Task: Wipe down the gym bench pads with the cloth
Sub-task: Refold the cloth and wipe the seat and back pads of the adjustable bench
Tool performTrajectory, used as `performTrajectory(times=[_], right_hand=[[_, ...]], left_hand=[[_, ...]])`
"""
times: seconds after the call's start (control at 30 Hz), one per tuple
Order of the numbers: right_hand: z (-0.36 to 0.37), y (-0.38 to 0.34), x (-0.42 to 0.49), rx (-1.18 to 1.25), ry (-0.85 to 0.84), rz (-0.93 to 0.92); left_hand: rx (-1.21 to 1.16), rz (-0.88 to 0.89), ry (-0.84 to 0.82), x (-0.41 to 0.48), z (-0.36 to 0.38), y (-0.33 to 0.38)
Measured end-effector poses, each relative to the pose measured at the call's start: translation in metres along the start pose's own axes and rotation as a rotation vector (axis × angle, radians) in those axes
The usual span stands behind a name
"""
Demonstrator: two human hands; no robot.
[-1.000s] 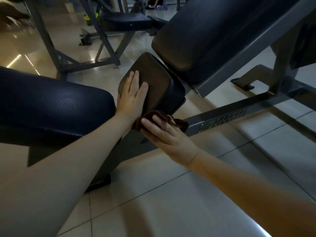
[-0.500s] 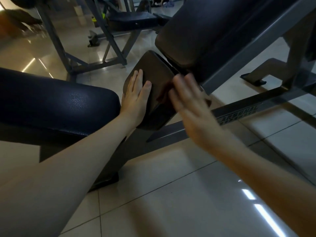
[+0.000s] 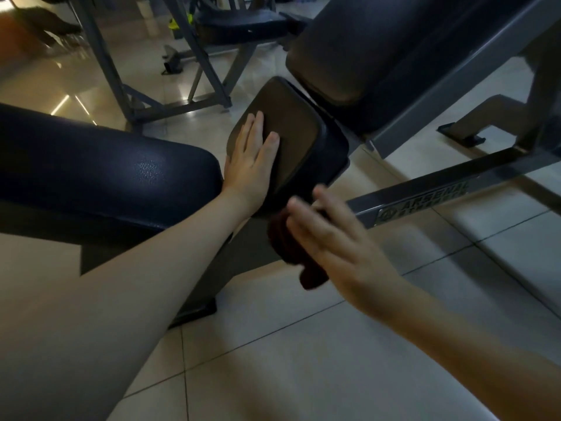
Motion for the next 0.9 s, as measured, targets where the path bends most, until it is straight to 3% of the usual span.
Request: performTrajectory(times=[0.1, 0.17, 0.27, 0.4, 0.5, 0.57, 0.7, 0.77, 0.83, 0.9], right_hand=[[-0.020, 0.030, 0.035, -0.046, 0.238, 0.089], [-0.008, 0.044, 0.042, -0.082, 0.244, 0.149], [0.029, 0.043, 0.025, -0.148, 0.085, 0.161], [0.040, 0.035, 0.008, -0.180, -0.055, 0.014], [0.045, 0.025, -0.007, -0.190, -0.282, -0.129], [0.036, 0.017, -0.008, -0.135, -0.319, -0.107], [-0.008, 0.009, 0.010, 0.009, -0.216, 0.024], [-0.031, 0.015, 0.027, 0.108, -0.131, 0.083], [-0.055, 0.026, 0.049, 0.227, -0.014, 0.186], [-0.078, 0.042, 0.073, 0.311, 0.089, 0.339]], left_hand=[[-0.103, -0.032, 0.004, -0.001, 0.001, 0.000], [-0.146, -0.049, 0.013, -0.001, 0.001, 0.003], [-0.105, 0.002, 0.001, -0.005, -0.001, 0.003], [0.127, 0.072, -0.015, -0.002, -0.001, 0.000], [0.056, 0.001, -0.014, -0.002, -0.002, 0.005], [0.153, -0.041, -0.060, -0.007, -0.004, 0.013], [0.687, -0.142, -0.151, -0.009, -0.019, 0.024], [1.018, -0.029, -0.171, -0.012, -0.027, 0.041], [0.991, 0.081, -0.086, -0.010, -0.039, 0.062], [0.665, 0.157, -0.032, -0.005, -0.053, 0.085]])
Point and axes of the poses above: each hand's wrist, its own x-axis towards the middle knuckle, its own z-axis out of the palm, y = z × x, the point moved 4 cm from there along x, towards the middle knuckle, and after that the axes turned 5 degrees about -y, right-handed, at the moved point
